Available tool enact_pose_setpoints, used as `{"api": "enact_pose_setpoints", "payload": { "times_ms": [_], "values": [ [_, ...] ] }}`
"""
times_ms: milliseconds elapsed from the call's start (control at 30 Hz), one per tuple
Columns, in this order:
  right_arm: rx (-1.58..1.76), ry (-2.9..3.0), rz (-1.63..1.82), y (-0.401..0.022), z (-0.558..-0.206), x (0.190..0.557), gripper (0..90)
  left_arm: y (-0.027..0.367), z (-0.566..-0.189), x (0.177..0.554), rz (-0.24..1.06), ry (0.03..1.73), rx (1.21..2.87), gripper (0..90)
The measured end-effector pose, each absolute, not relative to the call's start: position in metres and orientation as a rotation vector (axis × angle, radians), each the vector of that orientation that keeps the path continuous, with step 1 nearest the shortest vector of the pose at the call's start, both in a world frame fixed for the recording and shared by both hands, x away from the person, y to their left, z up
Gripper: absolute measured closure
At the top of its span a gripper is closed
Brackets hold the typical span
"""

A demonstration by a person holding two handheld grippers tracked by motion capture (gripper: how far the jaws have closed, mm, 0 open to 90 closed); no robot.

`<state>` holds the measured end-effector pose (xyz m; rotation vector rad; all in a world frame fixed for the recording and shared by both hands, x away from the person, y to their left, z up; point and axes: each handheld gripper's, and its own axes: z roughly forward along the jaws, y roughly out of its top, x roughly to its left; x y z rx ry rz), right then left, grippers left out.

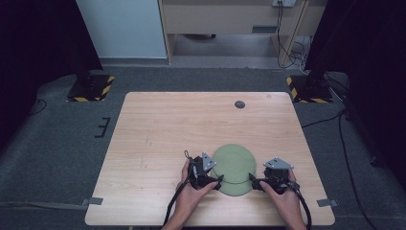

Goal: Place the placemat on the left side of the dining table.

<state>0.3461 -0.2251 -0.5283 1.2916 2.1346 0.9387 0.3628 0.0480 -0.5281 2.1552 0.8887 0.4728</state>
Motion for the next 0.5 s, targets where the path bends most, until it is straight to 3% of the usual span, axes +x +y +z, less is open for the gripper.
{"api": "enact_pose_setpoints", "payload": {
  "times_ms": [167, 500],
  "values": [
    [1.302, 2.136, 0.946, -0.2254, -0.5281, 0.3467, 6.8, 0.0484, -0.5284, 0.3644, 0.465, 0.892, 2.154, 3.2],
    [1.308, 2.131, 0.94, -0.2254, -0.5297, 0.3496, 2.9, 0.0475, -0.5283, 0.3669, 0.466, 0.899, 2.157, 2.0]
  ]
}}
